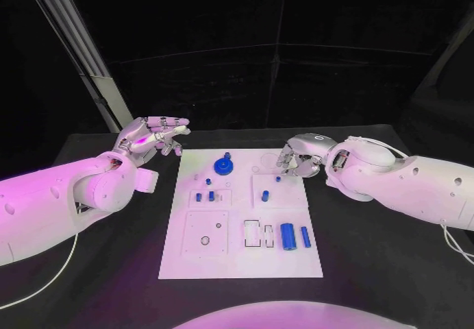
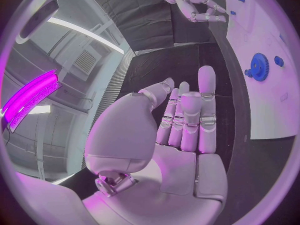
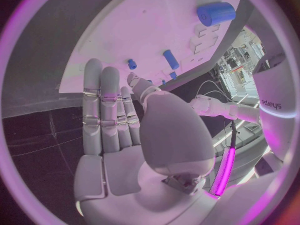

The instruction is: Assemble the parts on the task board

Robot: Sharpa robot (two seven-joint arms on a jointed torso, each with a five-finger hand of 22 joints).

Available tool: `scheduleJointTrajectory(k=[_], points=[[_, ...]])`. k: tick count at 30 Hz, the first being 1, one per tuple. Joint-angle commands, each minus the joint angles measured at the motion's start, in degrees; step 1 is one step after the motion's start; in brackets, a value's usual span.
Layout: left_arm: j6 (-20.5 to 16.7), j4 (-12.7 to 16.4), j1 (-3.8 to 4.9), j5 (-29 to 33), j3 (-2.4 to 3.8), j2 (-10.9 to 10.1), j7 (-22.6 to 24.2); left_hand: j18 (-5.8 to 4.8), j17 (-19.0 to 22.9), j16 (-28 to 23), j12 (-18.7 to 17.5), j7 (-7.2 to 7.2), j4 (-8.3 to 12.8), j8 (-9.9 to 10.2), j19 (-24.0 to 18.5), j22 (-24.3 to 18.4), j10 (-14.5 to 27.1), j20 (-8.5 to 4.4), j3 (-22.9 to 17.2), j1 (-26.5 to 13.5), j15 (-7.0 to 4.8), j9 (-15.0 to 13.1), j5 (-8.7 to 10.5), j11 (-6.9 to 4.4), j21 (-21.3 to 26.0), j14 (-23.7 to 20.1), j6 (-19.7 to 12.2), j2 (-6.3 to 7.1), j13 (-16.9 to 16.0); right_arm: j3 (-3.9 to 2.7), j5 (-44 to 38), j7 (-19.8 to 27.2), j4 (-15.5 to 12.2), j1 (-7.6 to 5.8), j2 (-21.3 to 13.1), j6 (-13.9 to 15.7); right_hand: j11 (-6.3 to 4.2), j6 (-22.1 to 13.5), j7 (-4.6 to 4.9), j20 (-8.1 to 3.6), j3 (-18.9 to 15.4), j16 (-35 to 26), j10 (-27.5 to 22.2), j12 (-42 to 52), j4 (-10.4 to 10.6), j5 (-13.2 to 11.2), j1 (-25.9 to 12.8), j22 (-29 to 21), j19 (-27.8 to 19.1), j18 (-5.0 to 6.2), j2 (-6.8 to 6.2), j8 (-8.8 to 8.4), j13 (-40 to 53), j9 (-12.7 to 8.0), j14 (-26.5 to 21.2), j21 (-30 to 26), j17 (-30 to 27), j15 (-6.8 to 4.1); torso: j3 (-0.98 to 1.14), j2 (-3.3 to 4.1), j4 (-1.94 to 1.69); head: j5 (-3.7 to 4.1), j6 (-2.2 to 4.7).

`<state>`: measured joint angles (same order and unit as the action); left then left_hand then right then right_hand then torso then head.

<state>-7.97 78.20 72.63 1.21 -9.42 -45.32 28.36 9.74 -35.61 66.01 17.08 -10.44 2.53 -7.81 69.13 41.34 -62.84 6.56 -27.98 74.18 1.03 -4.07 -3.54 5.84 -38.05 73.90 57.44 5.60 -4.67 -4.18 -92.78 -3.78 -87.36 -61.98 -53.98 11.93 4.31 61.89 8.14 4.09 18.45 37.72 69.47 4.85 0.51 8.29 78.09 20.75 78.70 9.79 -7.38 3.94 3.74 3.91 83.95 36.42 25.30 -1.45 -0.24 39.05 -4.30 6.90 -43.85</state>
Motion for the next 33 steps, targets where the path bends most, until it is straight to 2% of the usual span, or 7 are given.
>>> scheduleJointTrajectory(k=[1, 6, 11, 20, 24, 33], points=[[0.79, 0.35, 0.02, 4.87, 0.02, -0.27, 3.03, 0.76, 0.24, -0.34, 0.40, 0.06, 0.12, -0.25, -0.43, -0.09, 0.34, 0.11, 0.37, -0.44, -0.08, 0.10, -0.15, 0.03, 0.25, -0.48, -0.16, -0.07, -0.10, -0.02, -5.28, -1.59, -0.50, 0.32, 0.08, -1.53, 0.08, -0.81, 0.16, 0.10, 0.87, 2.70, -0.72, -0.50, 0.11, -0.25, 0.10, 1.31, -1.01, 0.09, -0.81, -0.27, -0.05, -0.06, 0.80, 1.78, 2.67, 0.45, 0.04, -0.05, -0.05, -0.03, -0.04], [0.80, 0.53, 0.00, 5.05, 0.02, -0.51, 3.11, 0.76, 0.37, -0.40, 0.46, 0.06, 0.14, -0.25, -0.43, -0.13, 0.37, 0.11, 0.44, -0.43, -0.09, 0.11, -0.15, 0.03, 0.31, -0.54, -0.19, -0.10, -0.11, -0.02, -5.84, -1.32, -0.68, 0.75, 0.43, -1.89, 0.33, -1.51, 0.46, 0.51, 2.20, 8.23, -1.02, -0.72, 0.31, -0.33, 0.08, 4.85, -2.27, 0.03, -1.42, -0.24, -0.03, -0.03, 0.51, 5.94, 8.30, 0.76, 0.09, 0.00, 0.00, -0.19, -0.15], [0.79, 0.58, -0.01, 5.11, 0.02, -0.61, 3.08, 0.76, 0.61, -0.52, 0.56, 0.06, 0.16, -0.26, -0.44, -0.19, 0.41, 0.11, 0.53, -0.41, -0.09, 0.12, -0.17, 0.02, 0.39, -0.65, -0.23, -0.14, -0.13, -0.02, -6.02, -1.04, -0.55, 1.04, 0.97, -2.57, 0.38, -1.73, 0.47, 0.76, 2.94, 10.63, -1.29, -0.79, 0.32, -0.32, 0.16, 7.96, -2.89, -0.11, -1.68, -0.25, -0.04, -0.01, 0.23, 9.08, 10.67, 0.87, 0.09, 0.02, 0.01, -0.31, -0.27], [0.99, 0.51, -0.02, 5.13, 0.02, -0.79, 2.84, 0.77, 1.09, -0.75, 0.89, 0.09, 0.41, -0.32, -0.43, -0.38, 0.55, 0.09, 0.80, -0.14, -0.12, 0.13, -0.17, -0.01, 0.64, -0.90, -0.30, -0.18, -0.19, -0.02, -6.70, -0.94, -0.63, 1.53, 1.71, -3.68, 0.31, -1.32, 0.43, 0.90, 4.36, 13.77, -1.02, -0.66, 0.10, -0.45, 0.68, 12.03, -3.10, -0.38, -1.35, -0.14, -0.03, 0.07, 0.27, 12.99, 13.90, 0.82, 0.15, -0.03, 0.07, -0.52, -0.66], [1.31, 0.40, -0.02, 5.13, 0.02, -0.89, 2.57, 0.77, 1.30, -0.85, 1.03, 0.09, 0.51, -0.36, -0.43, -0.46, 0.61, 0.08, 1.01, -0.11, -0.12, 0.13, -0.15, -0.01, 0.75, -1.00, -0.30, -0.09, -0.21, -0.01, -7.44, -1.30, -0.57, 1.70, 2.13, -4.36, 0.18, -0.80, 0.34, 0.92, 5.68, 15.60, -0.53, -0.51, -0.08, -1.96, 1.03, 14.31, -3.31, -0.52, -1.05, -0.05, -0.01, 0.13, 0.25, 15.26, 15.71, 0.71, 0.17, -0.05, 0.05, -0.59, -0.71], [1.48, 0.30, -0.01, 5.14, 0.02, -1.06, 2.19, 0.77, 1.41, -0.90, 1.14, 0.08, 0.60, -0.39, -0.42, -0.52, 0.67, 0.08, 1.17, -0.07, -0.12, 0.14, -0.13, 0.00, 0.84, -1.06, -0.33, -0.04, -0.23, -0.01, -9.03, -2.25, -0.42, 1.97, 2.76, -6.05, -0.21, 0.66, 0.05, 0.77, 7.82, 18.59, 0.80, -0.13, -0.56, -2.56, 1.53, 18.30, -3.21, -0.90, -0.66, 0.26, 0.08, 0.29, 0.44, 18.95, 18.78, 0.43, 0.23, -0.06, 0.10, -0.70, -0.94]])
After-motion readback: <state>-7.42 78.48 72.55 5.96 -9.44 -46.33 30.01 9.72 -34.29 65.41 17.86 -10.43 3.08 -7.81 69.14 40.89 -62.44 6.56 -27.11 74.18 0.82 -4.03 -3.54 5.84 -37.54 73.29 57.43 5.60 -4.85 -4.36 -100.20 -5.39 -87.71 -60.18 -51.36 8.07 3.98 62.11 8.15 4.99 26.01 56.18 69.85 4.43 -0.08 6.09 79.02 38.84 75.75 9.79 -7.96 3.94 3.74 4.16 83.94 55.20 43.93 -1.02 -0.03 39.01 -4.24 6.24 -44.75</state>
